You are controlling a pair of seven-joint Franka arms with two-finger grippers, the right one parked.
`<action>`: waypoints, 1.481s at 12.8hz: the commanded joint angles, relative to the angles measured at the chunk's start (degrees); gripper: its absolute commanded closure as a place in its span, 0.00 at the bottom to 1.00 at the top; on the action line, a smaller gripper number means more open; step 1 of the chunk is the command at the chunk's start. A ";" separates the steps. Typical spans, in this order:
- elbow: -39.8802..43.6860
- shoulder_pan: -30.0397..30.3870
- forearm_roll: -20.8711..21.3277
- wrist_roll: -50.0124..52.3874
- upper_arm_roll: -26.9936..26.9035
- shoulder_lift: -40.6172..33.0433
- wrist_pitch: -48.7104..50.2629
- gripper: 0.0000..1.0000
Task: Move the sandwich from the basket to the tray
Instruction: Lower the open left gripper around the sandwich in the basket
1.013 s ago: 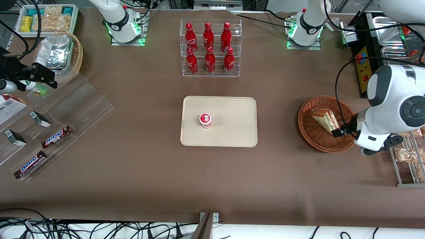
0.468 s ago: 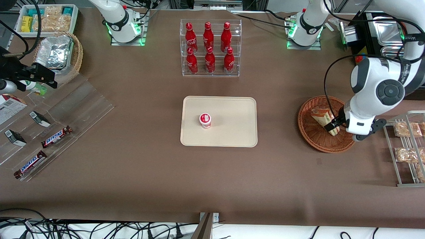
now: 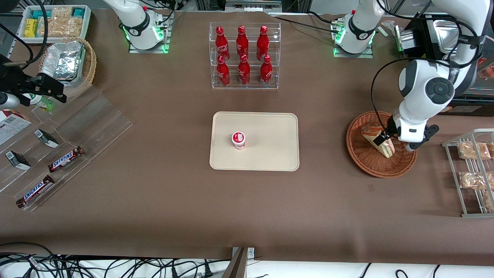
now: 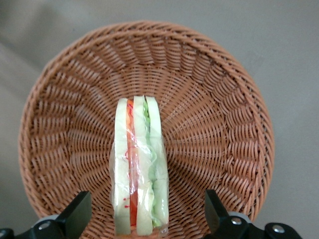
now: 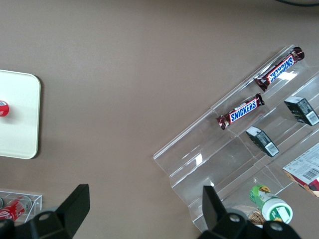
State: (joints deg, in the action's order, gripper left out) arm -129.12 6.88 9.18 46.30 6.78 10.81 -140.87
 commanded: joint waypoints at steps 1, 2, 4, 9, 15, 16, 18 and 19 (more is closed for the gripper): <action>-2.71 0.24 1.54 3.18 0.51 -1.58 -2.83 0.00; -3.41 0.24 1.54 3.19 0.42 -1.23 -3.53 0.00; -5.17 0.32 1.89 3.27 0.42 -1.23 -6.25 0.00; -5.71 0.32 3.11 5.38 0.33 -0.26 -7.41 0.00; -5.53 -0.38 12.58 13.27 0.51 0.61 -7.14 0.00; -5.53 -0.38 15.05 15.47 0.60 0.96 -7.05 0.01; -5.44 -0.38 16.13 16.72 0.60 1.14 -6.97 0.10; -5.35 -0.38 16.13 16.81 0.69 1.23 -6.88 0.21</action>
State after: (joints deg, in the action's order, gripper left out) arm -134.41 6.62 23.62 61.48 7.40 12.02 -147.38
